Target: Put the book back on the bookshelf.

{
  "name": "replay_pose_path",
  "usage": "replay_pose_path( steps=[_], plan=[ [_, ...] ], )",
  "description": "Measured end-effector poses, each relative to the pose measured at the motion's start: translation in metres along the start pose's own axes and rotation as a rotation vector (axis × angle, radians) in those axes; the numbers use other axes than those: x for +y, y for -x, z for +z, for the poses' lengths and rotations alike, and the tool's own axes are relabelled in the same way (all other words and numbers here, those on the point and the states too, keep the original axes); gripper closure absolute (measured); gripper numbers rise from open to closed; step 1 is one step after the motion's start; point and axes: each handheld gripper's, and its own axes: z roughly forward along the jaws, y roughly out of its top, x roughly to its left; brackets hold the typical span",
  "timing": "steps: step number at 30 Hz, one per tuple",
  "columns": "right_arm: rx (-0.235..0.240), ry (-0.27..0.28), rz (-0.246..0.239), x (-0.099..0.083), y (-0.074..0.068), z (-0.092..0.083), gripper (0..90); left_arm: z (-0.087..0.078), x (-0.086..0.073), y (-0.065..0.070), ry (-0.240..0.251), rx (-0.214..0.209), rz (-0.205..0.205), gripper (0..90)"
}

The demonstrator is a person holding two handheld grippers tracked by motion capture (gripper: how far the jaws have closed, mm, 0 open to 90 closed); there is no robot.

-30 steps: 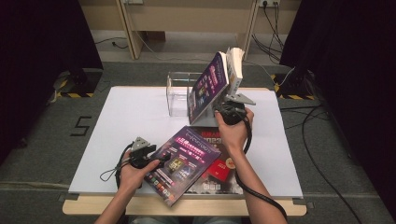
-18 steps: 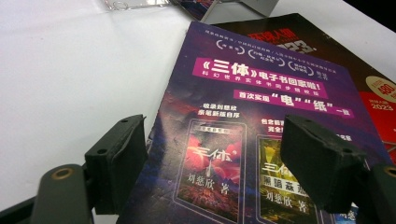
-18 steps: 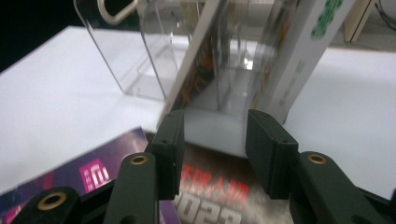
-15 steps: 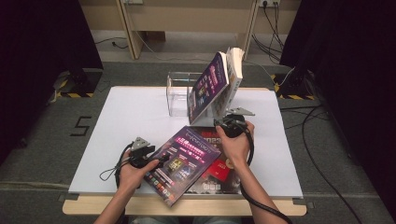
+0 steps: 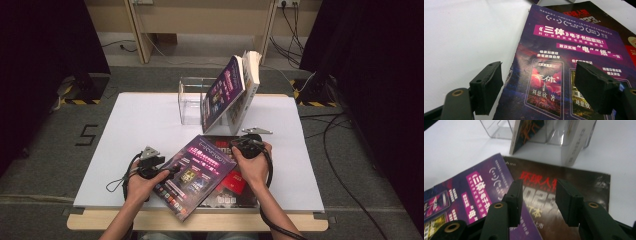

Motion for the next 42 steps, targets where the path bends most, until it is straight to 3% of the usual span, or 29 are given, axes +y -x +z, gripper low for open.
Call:
replay_pose_path(
  steps=[16,42],
  plan=[
    [0.052,-0.125,0.028,-0.026,0.0,0.002,58.2,0.015,0.007,-0.007,-0.054,-0.014,-0.027,22.2],
    [0.108,-0.225,0.088,-0.04,0.002,0.001,58.1,0.024,0.013,-0.012,-0.074,-0.006,-0.033,23.0]
  ],
)
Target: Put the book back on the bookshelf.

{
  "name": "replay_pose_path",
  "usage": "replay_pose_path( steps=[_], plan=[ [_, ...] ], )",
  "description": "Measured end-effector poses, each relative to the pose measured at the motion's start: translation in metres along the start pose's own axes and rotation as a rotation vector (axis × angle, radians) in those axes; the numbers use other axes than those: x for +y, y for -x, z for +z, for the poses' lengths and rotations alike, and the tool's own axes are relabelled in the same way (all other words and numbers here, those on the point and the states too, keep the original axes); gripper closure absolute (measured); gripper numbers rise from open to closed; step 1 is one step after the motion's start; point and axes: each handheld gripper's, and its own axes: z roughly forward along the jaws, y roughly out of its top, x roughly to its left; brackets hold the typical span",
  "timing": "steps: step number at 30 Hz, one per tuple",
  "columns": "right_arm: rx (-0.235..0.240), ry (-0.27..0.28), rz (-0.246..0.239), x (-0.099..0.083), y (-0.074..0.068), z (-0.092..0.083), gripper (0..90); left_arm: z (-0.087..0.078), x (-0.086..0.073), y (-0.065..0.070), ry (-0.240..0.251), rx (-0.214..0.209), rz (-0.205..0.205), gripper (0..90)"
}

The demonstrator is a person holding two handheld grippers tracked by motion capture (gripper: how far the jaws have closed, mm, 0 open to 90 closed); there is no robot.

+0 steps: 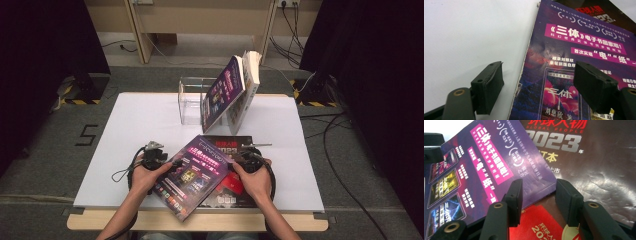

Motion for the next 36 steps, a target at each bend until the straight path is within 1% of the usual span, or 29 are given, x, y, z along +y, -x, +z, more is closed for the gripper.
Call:
replay_pose_path(
  steps=[4,6,8,9,10,12,13,15,16,17,22,24,26,30,32,36],
  plan=[
    [0.004,-0.011,-0.001,-0.002,-0.001,0.001,58.1,0.0,0.0,0.0,-0.002,-0.001,0.001,23.1],
    [0.006,-0.012,0.002,-0.002,0.0,0.0,59.6,0.0,0.0,-0.001,0.0,-0.003,0.0,24.1],
    [0.007,-0.013,0.005,-0.003,0.0,0.0,62.4,-0.001,0.0,-0.001,0.0,-0.003,0.001,25.4],
    [0.006,-0.012,0.001,-0.003,0.0,0.0,67.6,-0.001,0.0,-0.002,0.0,-0.002,0.001,26.5],
    [0.003,-0.005,-0.007,-0.004,0.001,-0.001,72.0,-0.002,0.0,-0.002,0.004,-0.005,-0.002,28.6],
    [-0.004,0.001,-0.002,-0.004,0.001,-0.002,77.8,-0.003,0.0,-0.002,0.009,0.0,0.001,33.4],
    [-0.001,-0.002,0.002,-0.004,0.001,-0.002,80.9,-0.004,0.0,-0.003,0.014,0.002,0.002,36.7],
    [-0.014,-0.002,0.004,-0.005,0.001,-0.003,86.4,-0.005,0.001,-0.004,0.022,0.005,-0.007,43.8],
    [-0.014,-0.006,0.005,-0.005,0.001,-0.004,88.9,-0.006,0.001,-0.004,0.026,0.013,-0.006,48.5],
    [-0.017,-0.011,0.002,-0.005,0.001,-0.004,90.0,-0.007,0.002,-0.004,0.026,0.018,-0.003,52.1],
    [-0.027,-0.032,0.0,-0.005,0.001,-0.003,90.0,-0.009,0.005,-0.005,0.021,0.05,-0.008,68.4],
    [-0.029,-0.041,0.0,-0.006,0.001,-0.002,90.0,-0.009,0.006,-0.005,0.01,0.062,-0.003,74.0],
    [-0.036,-0.048,0.0,-0.006,0.001,-0.002,90.0,-0.009,0.008,-0.006,-0.017,0.066,-0.006,78.6],
    [-0.042,-0.055,0.0,-0.005,0.001,-0.002,90.0,-0.007,0.009,-0.009,-0.036,0.088,-0.003,85.7],
    [-0.043,-0.058,0.001,-0.004,0.001,-0.002,90.0,-0.007,0.011,-0.009,-0.046,0.11,0.015,88.8],
    [-0.043,-0.064,0.004,-0.002,0.0,-0.001,90.0,-0.004,0.013,-0.011,-0.072,0.128,0.016,89.7]
  ],
)
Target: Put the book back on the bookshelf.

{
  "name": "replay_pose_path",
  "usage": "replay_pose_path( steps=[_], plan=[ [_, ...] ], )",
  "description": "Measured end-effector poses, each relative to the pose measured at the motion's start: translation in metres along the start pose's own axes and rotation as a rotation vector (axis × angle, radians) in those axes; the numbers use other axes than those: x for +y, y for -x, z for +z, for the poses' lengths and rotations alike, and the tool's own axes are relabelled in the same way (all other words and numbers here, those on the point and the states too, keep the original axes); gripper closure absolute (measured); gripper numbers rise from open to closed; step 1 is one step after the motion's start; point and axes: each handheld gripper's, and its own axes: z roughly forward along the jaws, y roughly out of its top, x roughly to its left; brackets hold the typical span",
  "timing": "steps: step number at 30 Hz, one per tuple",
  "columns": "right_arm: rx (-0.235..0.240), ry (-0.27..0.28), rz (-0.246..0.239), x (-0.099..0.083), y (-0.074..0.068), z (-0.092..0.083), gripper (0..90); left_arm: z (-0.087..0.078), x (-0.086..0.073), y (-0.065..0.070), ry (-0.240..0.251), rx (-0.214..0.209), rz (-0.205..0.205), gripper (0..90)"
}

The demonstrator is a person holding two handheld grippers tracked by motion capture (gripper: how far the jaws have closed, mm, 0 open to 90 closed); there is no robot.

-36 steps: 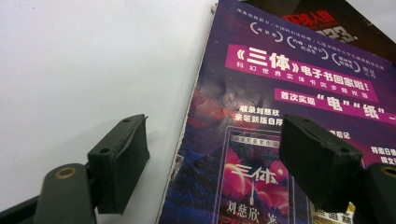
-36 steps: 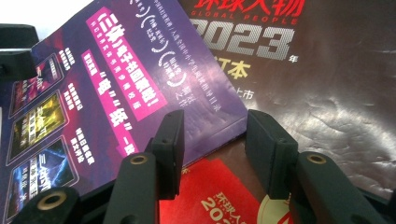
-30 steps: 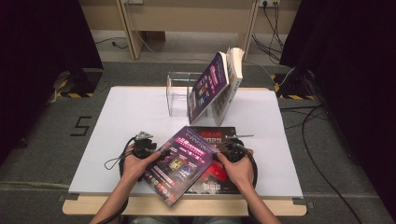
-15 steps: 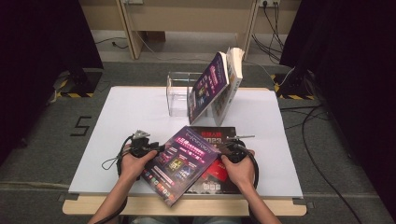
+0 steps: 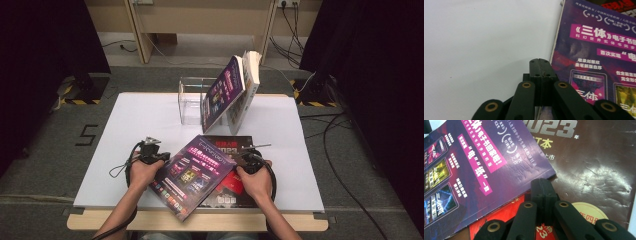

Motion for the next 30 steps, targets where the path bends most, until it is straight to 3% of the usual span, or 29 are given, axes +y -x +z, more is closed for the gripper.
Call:
replay_pose_path(
  steps=[9,15,25,30],
  plan=[
    [-0.003,0.006,-0.003,0.0006,-0.0008,0.0012,90.0,0.0027,0.0027,-0.0028,-0.033,0.013,-0.009,89.8],
    [-0.007,0.017,-0.008,0.0006,-0.0012,0.002,90.0,0.002,0.0049,-0.0004,-0.068,-0.005,0.008,89.8],
    [-0.019,0.033,-0.005,0.0051,-0.0014,0.0058,90.0,-0.0026,0.0002,-0.0053,-0.074,-0.052,-0.028,89.9],
    [-0.027,0.04,-0.013,0.0074,-0.0022,0.0076,90.0,-0.0056,-0.0022,-0.0029,-0.082,-0.049,-0.013,89.9]
  ],
)
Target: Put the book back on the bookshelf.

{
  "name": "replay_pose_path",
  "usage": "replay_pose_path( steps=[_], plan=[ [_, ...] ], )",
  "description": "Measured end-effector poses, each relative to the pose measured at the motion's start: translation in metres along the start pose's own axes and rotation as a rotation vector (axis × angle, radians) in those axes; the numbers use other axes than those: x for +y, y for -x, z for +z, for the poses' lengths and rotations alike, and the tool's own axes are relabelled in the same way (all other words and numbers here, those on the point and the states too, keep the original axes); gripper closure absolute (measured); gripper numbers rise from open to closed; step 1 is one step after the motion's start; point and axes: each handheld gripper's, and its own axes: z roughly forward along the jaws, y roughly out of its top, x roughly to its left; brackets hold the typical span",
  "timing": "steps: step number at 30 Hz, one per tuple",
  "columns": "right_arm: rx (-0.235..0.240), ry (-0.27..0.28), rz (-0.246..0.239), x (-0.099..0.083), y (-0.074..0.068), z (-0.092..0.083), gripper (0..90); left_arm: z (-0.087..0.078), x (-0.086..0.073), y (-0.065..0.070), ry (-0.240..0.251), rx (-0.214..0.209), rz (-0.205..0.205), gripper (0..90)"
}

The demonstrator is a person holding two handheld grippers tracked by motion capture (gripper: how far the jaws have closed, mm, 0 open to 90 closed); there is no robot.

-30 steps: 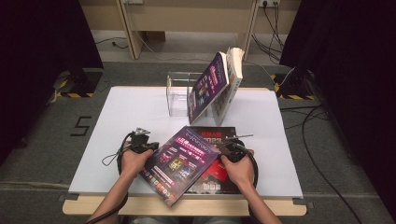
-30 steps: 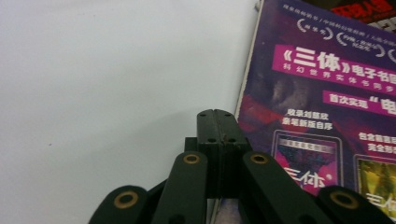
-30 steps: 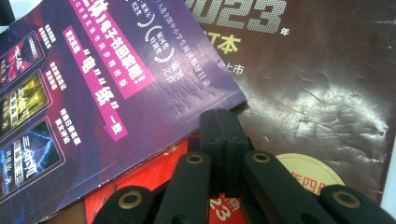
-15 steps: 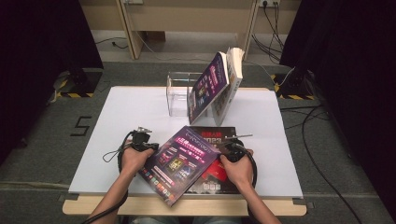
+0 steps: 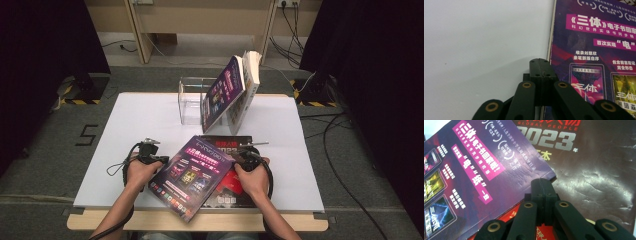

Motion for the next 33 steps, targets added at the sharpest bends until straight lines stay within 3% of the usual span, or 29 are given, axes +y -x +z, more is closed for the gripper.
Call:
replay_pose_path(
  steps=[14,20,33],
  plan=[
    [-0.019,0.008,-0.003,0.008,0.001,0.005,90.0,-0.009,-0.011,0.005,-0.028,-0.044,0.007,89.8],
    [-0.032,0.013,-0.002,0.011,0.002,0.007,90.0,-0.012,-0.017,0.014,-0.036,-0.055,0.03,89.8],
    [-0.056,0.021,0.006,0.021,0.004,0.012,90.0,-0.016,-0.027,0.026,-0.045,-0.093,0.039,89.8]
  ],
)
